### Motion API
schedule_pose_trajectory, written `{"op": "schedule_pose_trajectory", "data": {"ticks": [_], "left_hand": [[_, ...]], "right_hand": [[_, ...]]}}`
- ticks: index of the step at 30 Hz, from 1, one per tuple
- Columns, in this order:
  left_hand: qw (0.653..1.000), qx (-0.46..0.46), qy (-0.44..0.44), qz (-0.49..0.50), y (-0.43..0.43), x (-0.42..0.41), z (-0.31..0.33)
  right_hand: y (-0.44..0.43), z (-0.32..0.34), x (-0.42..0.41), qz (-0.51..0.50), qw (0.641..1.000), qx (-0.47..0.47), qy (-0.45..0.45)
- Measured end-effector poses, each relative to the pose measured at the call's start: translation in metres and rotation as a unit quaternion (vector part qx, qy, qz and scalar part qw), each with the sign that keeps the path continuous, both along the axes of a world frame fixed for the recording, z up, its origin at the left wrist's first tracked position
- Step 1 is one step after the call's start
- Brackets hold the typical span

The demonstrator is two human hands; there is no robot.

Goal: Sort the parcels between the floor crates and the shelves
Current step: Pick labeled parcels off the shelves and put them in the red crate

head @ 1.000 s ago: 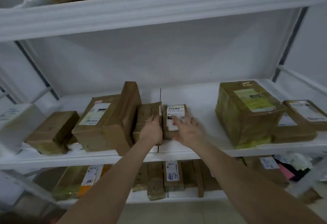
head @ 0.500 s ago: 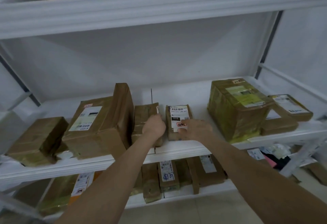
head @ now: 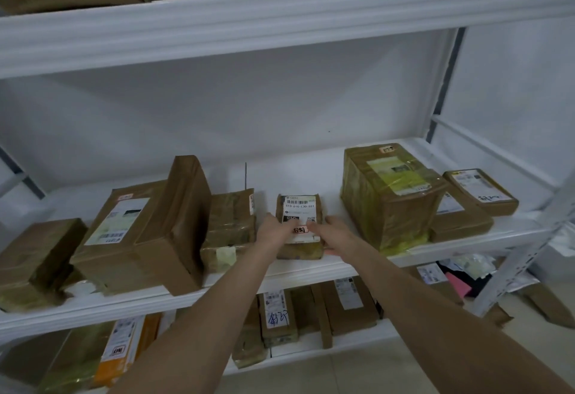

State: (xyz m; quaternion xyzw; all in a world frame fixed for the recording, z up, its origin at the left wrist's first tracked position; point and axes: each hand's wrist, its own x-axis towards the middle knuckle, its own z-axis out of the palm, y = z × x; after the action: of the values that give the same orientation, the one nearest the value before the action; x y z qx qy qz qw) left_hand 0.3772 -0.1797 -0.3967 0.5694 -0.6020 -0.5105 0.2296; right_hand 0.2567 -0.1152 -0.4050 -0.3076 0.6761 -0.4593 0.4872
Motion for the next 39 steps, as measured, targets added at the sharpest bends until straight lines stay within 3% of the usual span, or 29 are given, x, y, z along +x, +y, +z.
{"op": "schedule_pose_trajectory", "data": {"ticks": [4,13,24,32,39], "left_hand": [[0.996,0.041,0.081,0.027,0.004,0.000,0.006],[0.989,0.031,0.144,0.023,0.019,0.006,0.017],[0.990,0.007,0.144,-0.005,0.042,0.018,0.020],[0.986,-0.024,0.163,0.038,0.057,0.037,0.029],[0.978,-0.054,0.180,0.096,0.077,0.090,0.039]], "right_hand": [[0.007,0.007,-0.018,-0.035,0.998,-0.003,-0.044],[0.009,0.013,-0.030,-0.066,0.993,-0.056,-0.076],[0.022,0.014,-0.029,-0.008,0.996,-0.071,-0.045],[0.030,0.029,-0.017,0.006,0.997,-0.078,-0.025],[0.028,0.037,0.021,0.078,0.991,-0.111,0.014]]}}
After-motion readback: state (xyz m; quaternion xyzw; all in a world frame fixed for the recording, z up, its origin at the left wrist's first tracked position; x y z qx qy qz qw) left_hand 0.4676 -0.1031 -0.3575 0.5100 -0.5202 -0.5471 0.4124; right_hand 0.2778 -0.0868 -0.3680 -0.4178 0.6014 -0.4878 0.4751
